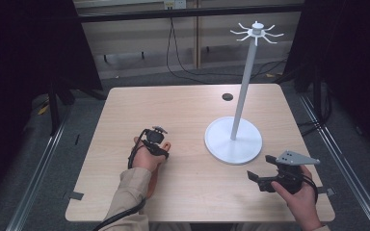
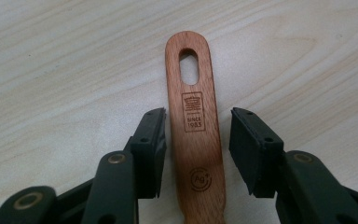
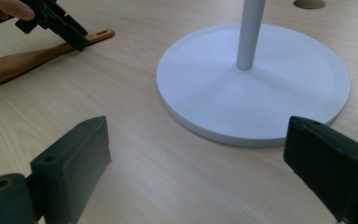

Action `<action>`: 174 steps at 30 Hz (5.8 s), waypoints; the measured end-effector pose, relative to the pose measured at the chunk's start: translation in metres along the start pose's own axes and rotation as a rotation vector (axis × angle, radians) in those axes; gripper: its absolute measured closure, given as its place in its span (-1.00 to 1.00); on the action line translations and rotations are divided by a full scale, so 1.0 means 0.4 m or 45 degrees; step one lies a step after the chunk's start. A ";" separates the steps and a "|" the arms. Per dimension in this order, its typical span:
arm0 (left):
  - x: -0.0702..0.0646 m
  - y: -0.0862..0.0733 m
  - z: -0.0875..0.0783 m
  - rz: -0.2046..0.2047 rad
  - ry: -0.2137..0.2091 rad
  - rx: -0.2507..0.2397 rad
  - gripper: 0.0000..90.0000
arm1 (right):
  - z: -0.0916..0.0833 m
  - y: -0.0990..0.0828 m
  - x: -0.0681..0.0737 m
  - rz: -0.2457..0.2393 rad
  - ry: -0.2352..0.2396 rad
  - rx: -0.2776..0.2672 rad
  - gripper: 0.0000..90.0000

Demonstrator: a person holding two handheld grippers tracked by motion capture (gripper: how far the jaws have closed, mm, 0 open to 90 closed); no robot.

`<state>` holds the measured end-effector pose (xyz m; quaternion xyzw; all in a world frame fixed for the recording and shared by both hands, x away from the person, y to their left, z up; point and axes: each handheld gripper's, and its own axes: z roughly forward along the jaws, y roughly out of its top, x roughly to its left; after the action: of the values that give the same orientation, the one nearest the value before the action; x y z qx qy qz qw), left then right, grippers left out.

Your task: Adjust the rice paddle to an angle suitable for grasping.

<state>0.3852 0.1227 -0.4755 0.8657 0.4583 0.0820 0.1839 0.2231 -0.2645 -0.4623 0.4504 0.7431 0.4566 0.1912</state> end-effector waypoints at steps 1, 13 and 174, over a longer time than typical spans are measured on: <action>0.000 0.000 0.000 0.000 0.000 0.000 0.31 | 0.000 0.000 0.000 0.000 -0.001 -0.001 -0.86; 0.009 -0.007 -0.005 -0.041 -0.021 -0.093 0.48 | 0.001 0.000 0.000 -0.002 -0.001 0.000 -0.86; -0.061 -0.175 -0.120 -0.023 -0.235 -0.975 -0.71 | 0.116 0.276 0.186 -0.024 0.251 -0.299 0.84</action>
<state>0.3031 0.1503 -0.4581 0.7340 0.3837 0.1674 0.5348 0.2714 -0.1587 -0.3828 0.3710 0.7039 0.5806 0.1727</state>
